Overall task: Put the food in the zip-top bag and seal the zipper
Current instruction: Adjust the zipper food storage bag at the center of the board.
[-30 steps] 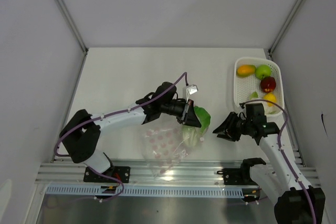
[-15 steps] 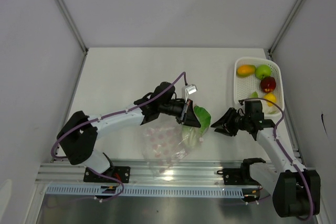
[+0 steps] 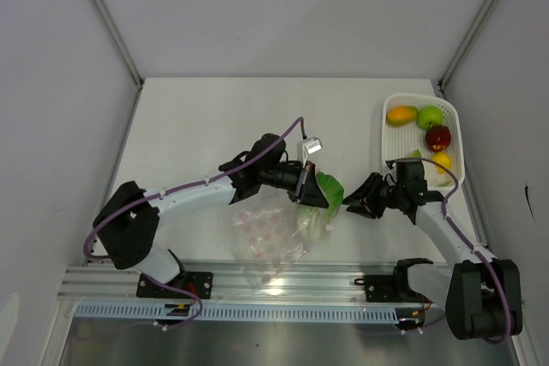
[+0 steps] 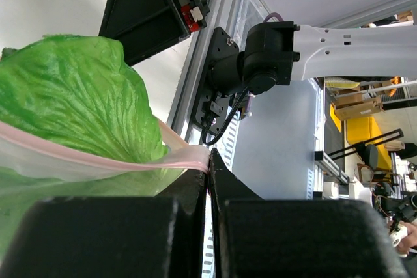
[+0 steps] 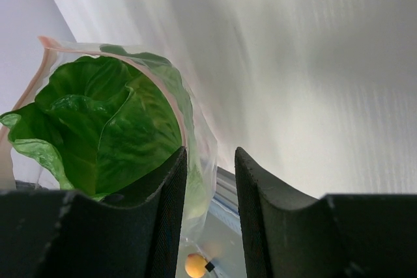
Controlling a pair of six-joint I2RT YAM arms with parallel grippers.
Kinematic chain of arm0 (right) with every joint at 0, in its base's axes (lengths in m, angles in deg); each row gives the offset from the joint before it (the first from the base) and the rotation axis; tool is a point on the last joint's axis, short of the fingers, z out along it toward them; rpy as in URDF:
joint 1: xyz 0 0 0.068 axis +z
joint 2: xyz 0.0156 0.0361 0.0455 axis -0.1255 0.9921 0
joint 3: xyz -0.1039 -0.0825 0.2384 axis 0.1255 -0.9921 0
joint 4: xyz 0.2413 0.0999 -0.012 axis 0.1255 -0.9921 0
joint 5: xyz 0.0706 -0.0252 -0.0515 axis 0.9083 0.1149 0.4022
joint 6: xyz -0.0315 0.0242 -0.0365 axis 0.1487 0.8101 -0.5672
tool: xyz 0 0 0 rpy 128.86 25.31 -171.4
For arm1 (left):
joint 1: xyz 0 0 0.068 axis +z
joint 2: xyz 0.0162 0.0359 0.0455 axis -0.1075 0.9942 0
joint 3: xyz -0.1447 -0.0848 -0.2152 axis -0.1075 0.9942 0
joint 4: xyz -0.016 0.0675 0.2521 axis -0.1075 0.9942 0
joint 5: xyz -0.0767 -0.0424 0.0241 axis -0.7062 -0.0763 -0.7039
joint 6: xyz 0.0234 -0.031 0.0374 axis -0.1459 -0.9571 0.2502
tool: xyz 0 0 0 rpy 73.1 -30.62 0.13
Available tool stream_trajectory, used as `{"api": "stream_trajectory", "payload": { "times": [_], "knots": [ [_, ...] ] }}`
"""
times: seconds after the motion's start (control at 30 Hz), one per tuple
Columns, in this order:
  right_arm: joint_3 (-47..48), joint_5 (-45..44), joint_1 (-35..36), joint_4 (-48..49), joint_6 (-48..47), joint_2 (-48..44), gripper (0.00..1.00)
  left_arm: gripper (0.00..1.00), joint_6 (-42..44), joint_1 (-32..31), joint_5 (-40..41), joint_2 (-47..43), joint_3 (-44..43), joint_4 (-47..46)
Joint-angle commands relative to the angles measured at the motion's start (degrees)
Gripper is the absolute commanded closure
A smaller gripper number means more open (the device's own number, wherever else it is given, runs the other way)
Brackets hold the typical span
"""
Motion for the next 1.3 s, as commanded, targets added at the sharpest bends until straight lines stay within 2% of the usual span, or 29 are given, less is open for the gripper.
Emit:
{"api": "stream_trajectory", "payload": {
  "times": [0.0,0.47,0.8,1.13,1.27],
  "knots": [
    [1.4,1.1,1.2,3.2,1.0,0.6,0.62,0.99,0.2,-0.1,-2.0,-2.1,0.1,-3.6],
    [4.0,-2.9,0.8,-1.7,0.7,-5.1,0.61,0.99,0.3,-0.1,-2.0,-2.1,0.3,-3.6],
    [1.8,-2.6,2.7,1.1,1.5,-2.1,0.62,1.00,0.0,-0.1,-2.1,-2.5,0.3,-4.0],
    [1.1,-5.4,8.5,4.2,3.4,1.0,0.64,0.99,-0.1,-0.1,-2.3,-2.6,0.1,-4.0],
    [0.0,-5.8,9.7,6.7,4.6,2.2,0.71,0.99,-0.2,-0.1,-2.6,-2.6,0.1,-4.2]
  ]
}}
